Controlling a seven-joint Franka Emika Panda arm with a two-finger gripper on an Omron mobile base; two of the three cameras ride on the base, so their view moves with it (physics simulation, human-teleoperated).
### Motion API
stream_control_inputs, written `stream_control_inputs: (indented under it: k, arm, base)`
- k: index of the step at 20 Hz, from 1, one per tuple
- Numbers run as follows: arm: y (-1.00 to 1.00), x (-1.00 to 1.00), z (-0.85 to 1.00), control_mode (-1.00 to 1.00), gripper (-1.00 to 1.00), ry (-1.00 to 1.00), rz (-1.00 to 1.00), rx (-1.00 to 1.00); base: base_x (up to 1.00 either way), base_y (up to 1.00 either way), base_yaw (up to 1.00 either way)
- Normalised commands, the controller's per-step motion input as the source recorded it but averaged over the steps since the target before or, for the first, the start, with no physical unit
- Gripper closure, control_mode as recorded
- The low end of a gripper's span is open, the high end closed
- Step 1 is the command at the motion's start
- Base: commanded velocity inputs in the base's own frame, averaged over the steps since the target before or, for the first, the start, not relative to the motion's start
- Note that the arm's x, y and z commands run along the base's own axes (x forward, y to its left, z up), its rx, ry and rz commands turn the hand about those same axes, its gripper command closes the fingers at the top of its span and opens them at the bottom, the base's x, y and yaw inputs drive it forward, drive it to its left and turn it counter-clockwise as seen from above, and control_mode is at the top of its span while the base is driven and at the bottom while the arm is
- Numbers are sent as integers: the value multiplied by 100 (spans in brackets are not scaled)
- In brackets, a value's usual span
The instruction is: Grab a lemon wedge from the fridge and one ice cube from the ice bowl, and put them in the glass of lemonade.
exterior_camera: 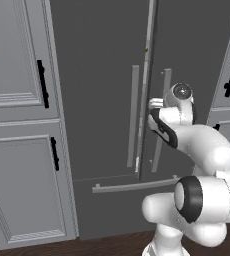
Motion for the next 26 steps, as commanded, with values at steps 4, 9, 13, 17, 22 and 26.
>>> stream_control_inputs:
  k: [4, 9, 13, 17, 22, 26]
  arm:
    - [-100, -100, 12, -100, 100, 0, -4, 13]
    - [-100, -100, 5, -100, 100, 0, -5, 14]
    - [-100, -97, 1, -100, 100, 0, -7, 15]
    - [-87, -50, 22, -100, -100, 0, -7, 6]
    - [-20, -74, 78, -100, -100, -2, 3, 1]
    - [30, -83, 100, -100, -100, 0, 8, 0]
  base:
    - [0, 0, 0]
    - [0, 0, 0]
    - [0, 0, 0]
    - [0, 0, 0]
    - [0, 0, 0]
    - [0, 0, 0]
